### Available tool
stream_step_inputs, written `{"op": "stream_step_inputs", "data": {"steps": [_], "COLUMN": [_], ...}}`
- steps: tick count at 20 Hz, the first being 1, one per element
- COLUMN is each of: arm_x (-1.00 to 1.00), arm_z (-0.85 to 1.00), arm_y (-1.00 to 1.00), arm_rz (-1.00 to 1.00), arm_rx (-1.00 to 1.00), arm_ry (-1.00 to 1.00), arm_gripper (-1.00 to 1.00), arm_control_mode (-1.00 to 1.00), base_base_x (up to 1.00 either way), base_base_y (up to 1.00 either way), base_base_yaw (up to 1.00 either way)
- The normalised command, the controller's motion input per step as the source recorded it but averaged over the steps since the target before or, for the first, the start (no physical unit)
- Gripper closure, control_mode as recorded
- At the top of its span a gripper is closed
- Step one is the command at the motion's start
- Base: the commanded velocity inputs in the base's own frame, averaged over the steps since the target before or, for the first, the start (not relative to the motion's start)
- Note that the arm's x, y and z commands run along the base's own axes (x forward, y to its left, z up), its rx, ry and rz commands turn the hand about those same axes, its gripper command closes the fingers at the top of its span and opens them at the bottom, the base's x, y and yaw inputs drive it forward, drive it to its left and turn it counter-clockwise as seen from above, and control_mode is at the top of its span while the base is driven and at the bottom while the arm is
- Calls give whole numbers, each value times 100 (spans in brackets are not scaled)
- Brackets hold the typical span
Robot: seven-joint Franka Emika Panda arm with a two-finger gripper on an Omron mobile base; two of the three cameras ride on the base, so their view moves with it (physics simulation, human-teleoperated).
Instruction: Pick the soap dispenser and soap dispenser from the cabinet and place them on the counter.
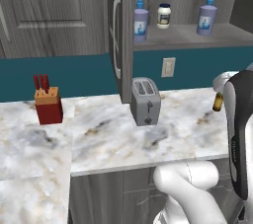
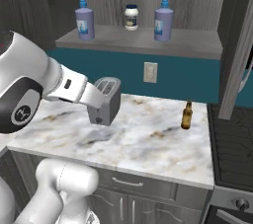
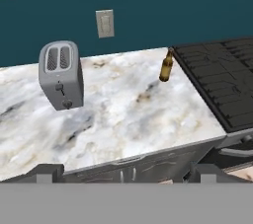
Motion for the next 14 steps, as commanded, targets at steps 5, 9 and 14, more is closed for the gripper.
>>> {"op": "stream_step_inputs", "data": {"steps": [5,9,14], "arm_x": [16,16,28], "arm_z": [31,20,17], "arm_y": [-1,0,-1], "arm_rz": [-1,-2,-4], "arm_rx": [-1,0,1], "arm_ry": [-3,-5,-7], "arm_gripper": [-100,-100,-100], "arm_control_mode": [-100,-100,-100], "base_base_x": [0,0,0], "base_base_y": [0,0,0], "base_base_yaw": [0,0,0]}}
